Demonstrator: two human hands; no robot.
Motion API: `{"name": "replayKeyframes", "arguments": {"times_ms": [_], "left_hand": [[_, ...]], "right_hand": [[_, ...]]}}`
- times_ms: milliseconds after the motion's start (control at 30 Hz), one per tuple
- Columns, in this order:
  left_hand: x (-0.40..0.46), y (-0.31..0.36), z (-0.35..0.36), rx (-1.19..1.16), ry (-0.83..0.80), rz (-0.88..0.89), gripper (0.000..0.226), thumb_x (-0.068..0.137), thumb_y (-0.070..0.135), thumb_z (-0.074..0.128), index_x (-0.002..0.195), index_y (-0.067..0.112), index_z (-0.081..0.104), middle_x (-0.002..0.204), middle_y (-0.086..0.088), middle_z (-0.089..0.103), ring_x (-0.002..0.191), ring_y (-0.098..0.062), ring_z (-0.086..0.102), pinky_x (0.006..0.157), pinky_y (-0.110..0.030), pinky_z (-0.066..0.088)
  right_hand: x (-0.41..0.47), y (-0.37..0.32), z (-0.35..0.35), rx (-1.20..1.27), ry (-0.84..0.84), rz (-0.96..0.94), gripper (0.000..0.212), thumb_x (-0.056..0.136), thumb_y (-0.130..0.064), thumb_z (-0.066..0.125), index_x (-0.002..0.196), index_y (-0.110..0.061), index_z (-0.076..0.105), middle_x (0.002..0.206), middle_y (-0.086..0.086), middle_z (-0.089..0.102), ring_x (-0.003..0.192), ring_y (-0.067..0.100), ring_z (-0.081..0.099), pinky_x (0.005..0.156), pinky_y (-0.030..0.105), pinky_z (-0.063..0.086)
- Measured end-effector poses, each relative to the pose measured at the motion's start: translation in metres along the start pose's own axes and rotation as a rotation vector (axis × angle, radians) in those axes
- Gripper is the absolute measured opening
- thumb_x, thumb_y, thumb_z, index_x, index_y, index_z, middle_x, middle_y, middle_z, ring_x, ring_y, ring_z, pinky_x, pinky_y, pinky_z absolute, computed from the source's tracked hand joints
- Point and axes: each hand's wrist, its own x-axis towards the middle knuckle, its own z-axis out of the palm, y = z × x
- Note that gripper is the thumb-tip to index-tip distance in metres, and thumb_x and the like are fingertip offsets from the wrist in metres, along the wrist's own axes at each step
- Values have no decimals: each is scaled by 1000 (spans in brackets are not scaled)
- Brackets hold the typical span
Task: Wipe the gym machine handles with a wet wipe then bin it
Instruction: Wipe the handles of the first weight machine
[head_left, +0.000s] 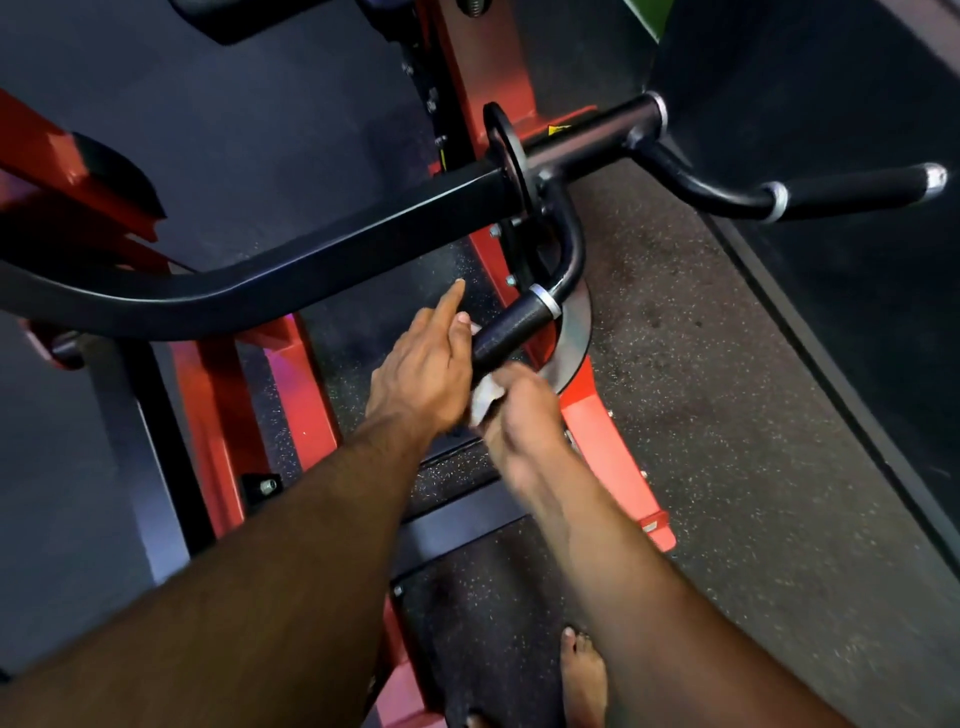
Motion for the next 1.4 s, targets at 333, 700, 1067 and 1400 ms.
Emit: {"name": "replayKeyframes", "arguments": {"times_ms": [333, 700, 1067, 1400], "left_hand": [[0, -3, 1, 4, -18, -28, 49, 106, 56, 10, 155, 56, 8, 165, 2, 32, 151, -20, 31, 117, -53, 33], [1, -4, 0, -2, -35, -35, 49, 107, 54, 12, 156, 56, 8, 164, 1, 33, 152, -20, 30, 117, -55, 32], [0, -2, -3, -10, -47, -25, 49, 109, 50, 14, 157, 53, 11, 162, 2, 36, 147, -23, 37, 114, -53, 35], [-3, 1, -6, -27, -66, -46, 49, 108, 51, 15, 156, 56, 8, 164, 2, 32, 149, -24, 34, 117, -55, 31]], "right_hand": [[6, -32, -8, -47, 31, -96, 34, 100, -3, 35, 81, -14, 61, 72, 6, 61, 59, 15, 53, 51, 27, 36], [-19, -54, -30, -137, 195, -283, 10, 103, -3, 48, 106, -7, 57, 84, 18, 61, 53, 12, 55, 44, 22, 46], [-36, 13, 19, -105, 261, -104, 12, 102, -6, 47, 94, -14, 49, 59, 2, 50, 41, 8, 43, 40, 22, 33], [-18, -25, 13, -131, 399, -232, 6, 101, -5, 49, 98, -10, 50, 58, 0, 51, 42, 7, 42, 40, 24, 32]]}}
